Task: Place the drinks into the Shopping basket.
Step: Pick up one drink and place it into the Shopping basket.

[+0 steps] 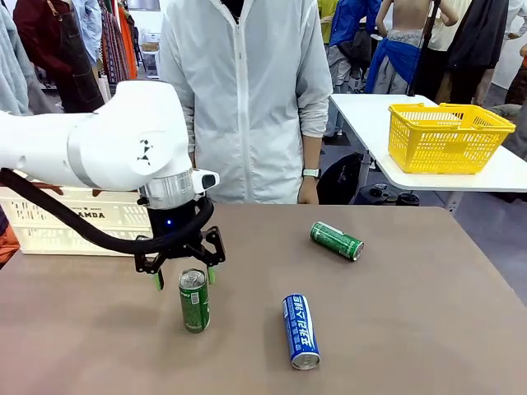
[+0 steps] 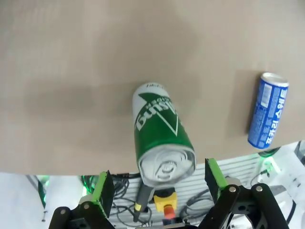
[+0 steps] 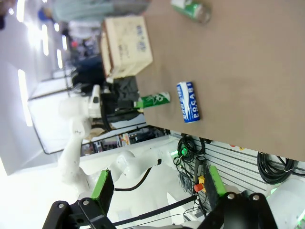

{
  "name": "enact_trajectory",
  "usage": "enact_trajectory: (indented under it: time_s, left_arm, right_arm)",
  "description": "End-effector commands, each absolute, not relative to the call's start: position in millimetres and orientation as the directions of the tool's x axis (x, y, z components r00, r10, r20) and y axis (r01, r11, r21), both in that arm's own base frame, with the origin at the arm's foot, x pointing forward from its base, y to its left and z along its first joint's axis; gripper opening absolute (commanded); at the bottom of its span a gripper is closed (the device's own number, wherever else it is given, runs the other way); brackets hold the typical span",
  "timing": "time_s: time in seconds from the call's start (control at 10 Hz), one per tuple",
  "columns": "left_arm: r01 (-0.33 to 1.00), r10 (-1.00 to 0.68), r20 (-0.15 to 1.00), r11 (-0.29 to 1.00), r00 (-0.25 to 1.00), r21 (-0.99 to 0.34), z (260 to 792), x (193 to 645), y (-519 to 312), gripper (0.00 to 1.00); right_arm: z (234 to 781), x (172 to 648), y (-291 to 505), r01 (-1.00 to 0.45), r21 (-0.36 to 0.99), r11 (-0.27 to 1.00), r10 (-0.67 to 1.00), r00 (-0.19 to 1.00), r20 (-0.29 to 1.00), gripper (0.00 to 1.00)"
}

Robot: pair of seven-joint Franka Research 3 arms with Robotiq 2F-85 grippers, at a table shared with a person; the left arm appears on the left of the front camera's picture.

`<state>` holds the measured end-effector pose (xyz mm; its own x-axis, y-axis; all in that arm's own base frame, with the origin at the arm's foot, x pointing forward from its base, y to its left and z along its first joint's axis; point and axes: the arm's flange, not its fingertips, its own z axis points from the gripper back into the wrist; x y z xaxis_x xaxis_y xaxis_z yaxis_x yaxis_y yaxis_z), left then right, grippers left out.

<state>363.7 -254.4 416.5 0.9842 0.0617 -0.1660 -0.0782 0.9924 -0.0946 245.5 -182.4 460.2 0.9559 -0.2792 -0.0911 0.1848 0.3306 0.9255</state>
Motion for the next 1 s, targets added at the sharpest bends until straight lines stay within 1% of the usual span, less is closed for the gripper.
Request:
enact_trajectory:
  time_s: [0.0,0.1,0.3,0.8,0.9]
  left_arm:
    - [-0.103,0.096,-0.100,0.992,0.990,-0.070,406,366,-257,1.00]
    - [-0.089,0.084,-0.078,0.994,0.993,-0.066,402,368,-261,1.00]
    - [-0.077,0.070,-0.102,0.995,0.992,-0.068,395,366,-270,1.00]
    - [-0.077,0.069,-0.161,0.996,0.985,-0.045,394,364,-266,1.00]
    - [-0.077,0.070,-0.160,0.996,0.985,-0.037,393,364,-266,0.48]
  right_arm:
    - [467,247,-183,0.187,0.933,0.309,-0.290,0.952,-0.095,1.00]
    - [467,247,-183,0.187,0.933,0.309,-0.290,0.952,-0.095,1.00]
    - [467,247,-183,0.187,0.933,0.309,-0.290,0.952,-0.095,1.00]
    - [467,247,-183,0.187,0.933,0.309,-0.290,0.952,-0.095,1.00]
    - [467,247,-183,0.187,0.933,0.309,-0.290,0.952,-0.095,1.00]
